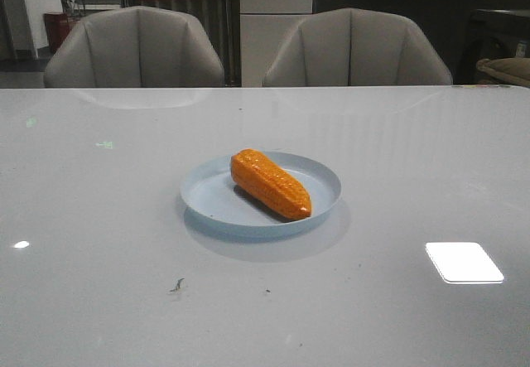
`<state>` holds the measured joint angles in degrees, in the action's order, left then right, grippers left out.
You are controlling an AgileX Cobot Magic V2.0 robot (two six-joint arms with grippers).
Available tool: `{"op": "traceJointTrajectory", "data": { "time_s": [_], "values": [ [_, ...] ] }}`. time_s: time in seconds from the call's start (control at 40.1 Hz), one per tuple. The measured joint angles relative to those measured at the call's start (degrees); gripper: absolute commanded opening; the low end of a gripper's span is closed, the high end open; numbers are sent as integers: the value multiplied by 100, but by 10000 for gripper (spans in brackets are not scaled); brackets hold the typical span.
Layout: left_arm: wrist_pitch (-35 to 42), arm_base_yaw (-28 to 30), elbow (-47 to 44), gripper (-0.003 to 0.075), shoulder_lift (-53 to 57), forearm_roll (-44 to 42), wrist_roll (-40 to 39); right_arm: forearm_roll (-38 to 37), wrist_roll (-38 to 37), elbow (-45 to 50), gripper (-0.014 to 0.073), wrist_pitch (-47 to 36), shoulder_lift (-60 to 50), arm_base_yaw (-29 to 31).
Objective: Place corn on plate with both arms
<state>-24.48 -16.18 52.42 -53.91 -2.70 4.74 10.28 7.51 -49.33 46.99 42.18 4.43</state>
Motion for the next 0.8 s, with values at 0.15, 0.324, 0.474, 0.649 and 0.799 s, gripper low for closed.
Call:
{"op": "traceJointTrajectory", "data": {
  "time_s": [0.15,0.324,0.474,0.649,0.799],
  "values": [
    [31,555,-154,94,582,0,0,0,0,0,592,0,0,0],
    [32,1176,-781,94,1428,0,0,0,0,0,592,0,0,0],
    [471,1299,-1573,94,2146,0,0,0,0,0,592,0,0,0],
    [1425,1299,-2763,94,3058,0,0,0,0,0,592,0,0,0],
    [1907,1376,-3611,94,3930,0,0,0,0,0,592,0,0,0]
  ]
}}
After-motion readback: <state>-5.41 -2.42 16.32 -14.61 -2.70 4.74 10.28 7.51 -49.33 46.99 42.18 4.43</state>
